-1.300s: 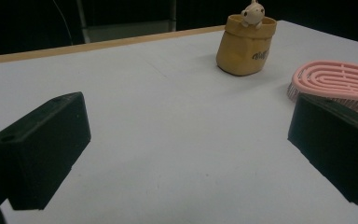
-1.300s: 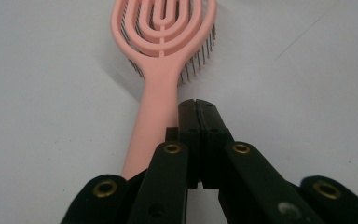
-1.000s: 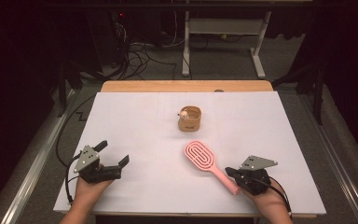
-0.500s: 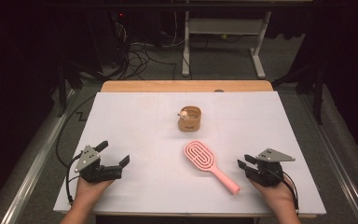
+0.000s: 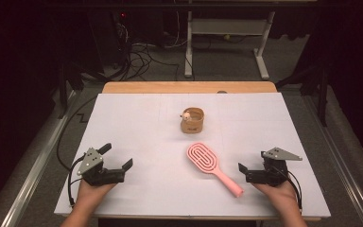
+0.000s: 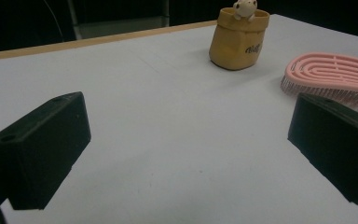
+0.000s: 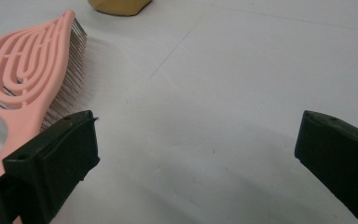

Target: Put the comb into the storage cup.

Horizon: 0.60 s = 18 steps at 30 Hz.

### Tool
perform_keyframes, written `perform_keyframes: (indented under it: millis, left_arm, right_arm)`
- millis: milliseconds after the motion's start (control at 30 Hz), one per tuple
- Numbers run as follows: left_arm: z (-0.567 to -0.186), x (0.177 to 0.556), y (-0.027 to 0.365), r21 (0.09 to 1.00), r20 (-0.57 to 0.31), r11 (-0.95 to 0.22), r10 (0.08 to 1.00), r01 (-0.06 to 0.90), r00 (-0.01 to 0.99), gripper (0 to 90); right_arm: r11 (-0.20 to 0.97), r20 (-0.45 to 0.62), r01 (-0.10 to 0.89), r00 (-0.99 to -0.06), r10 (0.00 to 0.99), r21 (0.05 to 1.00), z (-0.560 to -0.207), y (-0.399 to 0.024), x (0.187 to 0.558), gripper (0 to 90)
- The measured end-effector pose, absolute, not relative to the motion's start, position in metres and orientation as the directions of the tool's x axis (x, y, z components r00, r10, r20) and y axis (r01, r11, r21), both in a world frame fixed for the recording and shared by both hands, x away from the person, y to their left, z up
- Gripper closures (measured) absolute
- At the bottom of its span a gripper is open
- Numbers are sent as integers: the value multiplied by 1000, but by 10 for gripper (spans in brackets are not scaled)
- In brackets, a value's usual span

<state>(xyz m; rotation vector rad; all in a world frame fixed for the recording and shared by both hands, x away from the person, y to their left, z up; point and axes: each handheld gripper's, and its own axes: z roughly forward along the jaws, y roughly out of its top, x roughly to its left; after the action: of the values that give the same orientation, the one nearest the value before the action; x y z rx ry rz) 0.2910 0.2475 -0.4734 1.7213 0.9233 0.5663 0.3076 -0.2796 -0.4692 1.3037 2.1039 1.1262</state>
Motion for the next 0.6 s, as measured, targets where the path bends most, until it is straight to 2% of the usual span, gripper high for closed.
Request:
perform_keyframes:
  millis: [233,600]
  left_arm:
    - [-473,291,248,936,-87,-135,807,326,585,1]
    - [-475,293,246,931,-92,-146,793,334,603,9]
  right_arm:
    - [220,50,534,-445,894,816,-467,-281,311,3]
    - [230,65,591,-435,898,773,-469,-274,321,3]
